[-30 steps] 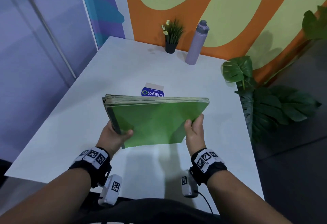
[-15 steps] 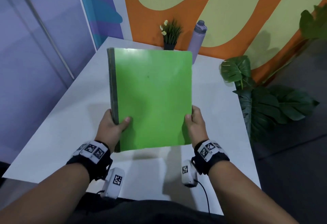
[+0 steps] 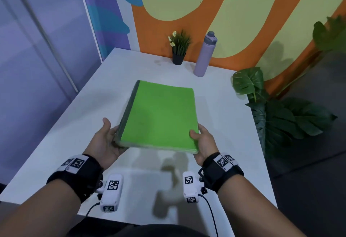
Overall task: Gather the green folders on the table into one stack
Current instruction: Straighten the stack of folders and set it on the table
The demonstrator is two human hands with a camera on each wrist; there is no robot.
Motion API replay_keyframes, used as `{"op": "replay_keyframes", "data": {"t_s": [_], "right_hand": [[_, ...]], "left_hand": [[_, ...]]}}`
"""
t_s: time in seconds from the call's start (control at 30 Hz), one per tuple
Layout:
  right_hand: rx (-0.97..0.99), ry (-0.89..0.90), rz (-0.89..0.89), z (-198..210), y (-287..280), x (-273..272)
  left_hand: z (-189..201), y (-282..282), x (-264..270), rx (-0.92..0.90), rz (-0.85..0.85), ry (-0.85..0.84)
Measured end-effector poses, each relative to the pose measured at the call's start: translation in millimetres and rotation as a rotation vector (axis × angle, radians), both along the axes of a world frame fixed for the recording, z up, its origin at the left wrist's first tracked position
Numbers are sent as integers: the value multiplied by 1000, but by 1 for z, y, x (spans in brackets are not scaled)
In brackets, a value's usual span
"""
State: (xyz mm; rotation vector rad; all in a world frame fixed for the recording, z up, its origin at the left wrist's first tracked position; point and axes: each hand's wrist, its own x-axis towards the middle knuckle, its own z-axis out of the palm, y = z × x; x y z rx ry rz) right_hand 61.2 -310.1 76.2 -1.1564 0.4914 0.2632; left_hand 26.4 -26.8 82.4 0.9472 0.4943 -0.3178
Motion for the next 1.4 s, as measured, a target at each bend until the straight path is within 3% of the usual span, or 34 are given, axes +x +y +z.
{"op": "replay_keyframes", "data": {"t_s": [0.07,0.23,0.4,0.5,0.63,0.77,0.87,1.0,1.17,1.23,1.33,1.4], "right_hand": [[0,3,-88,2,6,8],[-99,-68,-127,7,31,14],[-192,-209,118,6,42,7],[-484,-234,358,-6,26,8],[-1171,-135,686,-43,-9,3],[-1433,-18,870,-70,-24,-16],[-1494,-17,895,-78,-27,-22],[-1487,5,905,-83,-22,-22],[-1513,17,941,-88,-17,-18],[-1500,17,943,-87,-16,-16],[-1509,29,941,-89,-16,-15],[-1511,22,936,-90,-15,-15]], "left_hand": [[5,-15,-1,-36,62,-27],[2,-59,3,18,-18,-80],[-9,-59,6,124,232,-131],[-17,-30,14,193,271,-121],[-31,1,24,259,331,-75],[-55,29,39,287,374,59],[-75,45,57,278,368,195],[-85,44,95,331,263,277],[-94,45,142,476,195,217],[-99,48,159,705,78,228],[-100,50,178,1166,-240,192],[-95,46,186,1293,-363,144]]}}
